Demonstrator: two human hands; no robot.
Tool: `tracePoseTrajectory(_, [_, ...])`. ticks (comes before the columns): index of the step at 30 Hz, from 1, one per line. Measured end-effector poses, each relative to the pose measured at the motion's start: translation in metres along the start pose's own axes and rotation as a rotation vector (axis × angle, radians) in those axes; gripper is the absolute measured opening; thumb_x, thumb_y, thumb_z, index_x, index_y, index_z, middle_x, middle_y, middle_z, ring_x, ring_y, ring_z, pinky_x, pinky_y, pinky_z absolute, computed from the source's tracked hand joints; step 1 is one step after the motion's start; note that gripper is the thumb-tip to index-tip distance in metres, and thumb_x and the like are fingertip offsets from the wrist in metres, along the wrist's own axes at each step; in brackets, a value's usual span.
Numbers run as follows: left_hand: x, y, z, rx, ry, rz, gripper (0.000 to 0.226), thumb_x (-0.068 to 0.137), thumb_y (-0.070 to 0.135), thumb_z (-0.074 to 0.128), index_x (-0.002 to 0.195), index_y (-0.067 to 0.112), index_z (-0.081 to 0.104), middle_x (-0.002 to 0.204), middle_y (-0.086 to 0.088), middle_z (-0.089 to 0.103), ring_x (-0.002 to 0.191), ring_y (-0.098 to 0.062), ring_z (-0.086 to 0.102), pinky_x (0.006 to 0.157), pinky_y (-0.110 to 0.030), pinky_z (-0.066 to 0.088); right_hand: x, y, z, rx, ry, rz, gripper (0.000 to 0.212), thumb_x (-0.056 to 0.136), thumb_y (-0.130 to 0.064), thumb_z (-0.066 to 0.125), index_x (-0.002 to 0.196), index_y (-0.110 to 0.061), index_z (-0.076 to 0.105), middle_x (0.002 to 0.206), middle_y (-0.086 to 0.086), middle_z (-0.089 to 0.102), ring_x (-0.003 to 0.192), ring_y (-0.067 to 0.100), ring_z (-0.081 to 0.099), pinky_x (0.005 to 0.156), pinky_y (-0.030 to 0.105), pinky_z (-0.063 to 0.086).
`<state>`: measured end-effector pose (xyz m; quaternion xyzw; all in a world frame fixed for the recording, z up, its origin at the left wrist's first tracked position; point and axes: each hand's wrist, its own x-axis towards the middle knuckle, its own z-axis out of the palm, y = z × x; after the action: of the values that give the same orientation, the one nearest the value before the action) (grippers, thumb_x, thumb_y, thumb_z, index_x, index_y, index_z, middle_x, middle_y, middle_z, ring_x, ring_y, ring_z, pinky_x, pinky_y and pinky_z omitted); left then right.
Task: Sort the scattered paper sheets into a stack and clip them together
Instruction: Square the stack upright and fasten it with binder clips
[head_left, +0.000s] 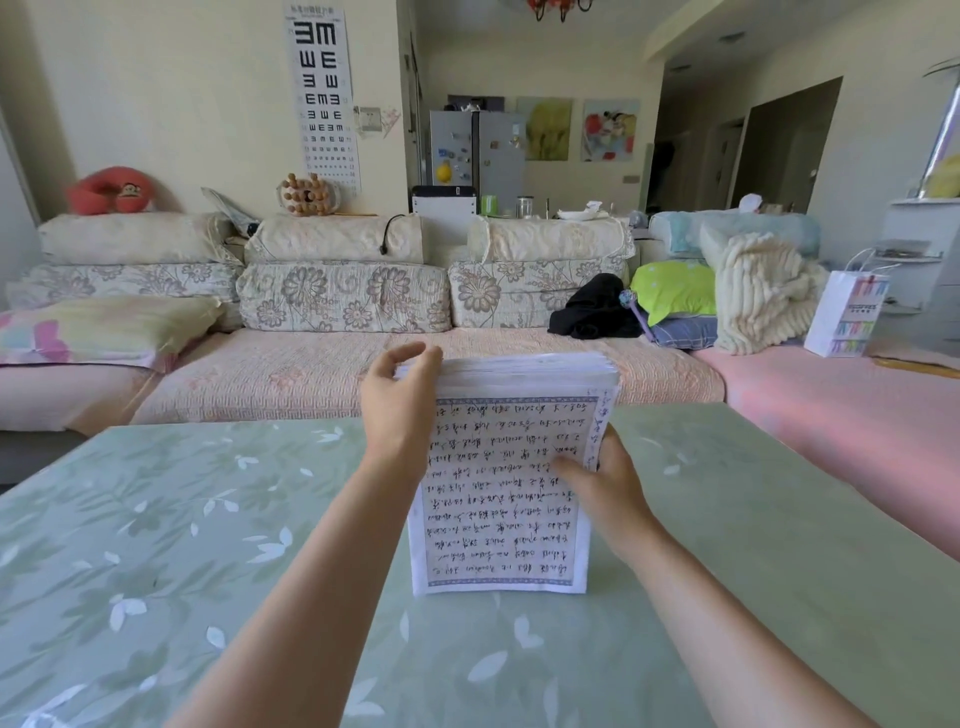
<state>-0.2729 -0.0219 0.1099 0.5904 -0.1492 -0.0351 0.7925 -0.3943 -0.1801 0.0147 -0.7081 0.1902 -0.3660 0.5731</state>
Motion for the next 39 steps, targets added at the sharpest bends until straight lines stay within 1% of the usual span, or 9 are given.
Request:
tracePoseTrajectory(4, [0.012,0.005,0.006,0.027,0.033,-0.021,0.024,0.081,0.021,0.073,0.104,0.025,0.067,0.100,0.000,0.073,0.078,-0.017,0.065,0.076,-0.037,0.055,0.003,0.000,0.003,0.032,0.005,-0.015,0.046,0.087,-0.005,0.070,0.120,-0.030,0.052,0.109,-0.011,0.071,0.098,0.003,0.068,0.087,0.032,0.052])
tracePoseTrajectory(9, [0.018,0.014,0.009,0.181,0.009,-0.006,0.033,0.077,0.018,0.076,0.105,0.030,0.063,0.096,0.010,0.072,0.072,-0.013,0.068,0.068,-0.034,0.058,0.009,0.000,0.000,0.032,-0.059,-0.019,0.039,0.082,-0.017,0.069,0.119,-0.026,0.061,0.111,-0.006,0.074,0.103,0.013,0.070,0.094,0.043,0.054])
tracePoseTrajectory(12, [0.018,0.027,0.014,0.841,0.050,0.366,0.036,0.082,0.022,0.063,0.114,0.040,0.060,0.112,0.021,0.064,0.076,-0.012,0.067,0.064,-0.031,0.056,0.012,0.000,0.000,0.007,-0.069,-0.013,0.038,0.077,-0.020,0.067,0.115,-0.026,0.063,0.107,-0.006,0.074,0.100,0.012,0.071,0.092,0.042,0.055])
tracePoseTrajectory(15, [0.011,0.026,0.038,1.167,-0.167,0.886,0.038,0.095,0.041,0.042,0.129,0.035,0.057,0.134,0.013,0.058,0.118,-0.016,0.057,0.103,-0.042,0.045,0.015,0.000,0.002,-0.004,-0.047,-0.003,0.038,0.072,-0.023,0.065,0.110,-0.028,0.063,0.099,-0.005,0.075,0.092,0.010,0.071,0.085,0.037,0.055])
tracePoseTrajectory(18, [-0.003,0.009,0.061,1.365,-0.575,0.909,0.066,0.094,0.065,0.027,0.145,0.026,0.042,0.146,0.006,0.048,0.133,-0.019,0.043,0.115,-0.044,0.027,0.016,0.001,0.001,-0.002,-0.017,0.009,0.036,0.074,-0.022,0.066,0.108,-0.028,0.063,0.096,0.000,0.073,0.089,0.016,0.070,0.081,0.037,0.057])
tracePoseTrajectory(23, [0.004,0.000,0.058,1.452,-0.556,1.126,0.063,0.092,0.065,0.036,0.149,0.041,0.028,0.135,0.009,0.049,0.121,-0.017,0.048,0.101,-0.042,0.037,0.016,0.005,0.000,-0.005,-0.023,0.001,0.032,0.078,-0.016,0.065,0.107,-0.030,0.062,0.093,0.005,0.072,0.088,0.023,0.070,0.078,0.045,0.058])
tracePoseTrajectory(26, [0.002,0.001,0.058,1.455,-0.578,1.149,0.062,0.093,0.061,0.039,0.150,0.044,0.024,0.130,0.009,0.053,0.115,-0.016,0.052,0.099,-0.041,0.038,0.014,0.003,-0.001,0.025,-0.034,-0.015,0.039,0.082,-0.012,0.066,0.115,-0.031,0.059,0.099,-0.004,0.073,0.093,0.011,0.070,0.084,0.037,0.055])
tracePoseTrajectory(32, [-0.004,0.008,0.065,1.469,-0.595,1.119,0.070,0.091,0.056,0.046,0.152,0.035,0.020,0.124,0.007,0.057,0.110,-0.019,0.057,0.099,-0.038,0.038,0.011,0.003,0.001,0.026,-0.017,-0.030,0.047,0.075,-0.020,0.066,0.118,-0.036,0.056,0.106,-0.002,0.071,0.101,0.017,0.068,0.093,0.050,0.054])
tracePoseTrajectory(39, [0.018,0.026,0.017,1.556,-0.549,0.959,0.048,0.089,0.054,0.045,0.134,0.040,0.041,0.103,0.015,0.064,0.084,-0.010,0.060,0.073,-0.027,0.040,0.012,0.001,-0.001,0.011,-0.029,-0.020,0.036,0.072,-0.025,0.067,0.108,-0.028,0.064,0.102,-0.001,0.074,0.097,0.017,0.070,0.093,0.051,0.054])
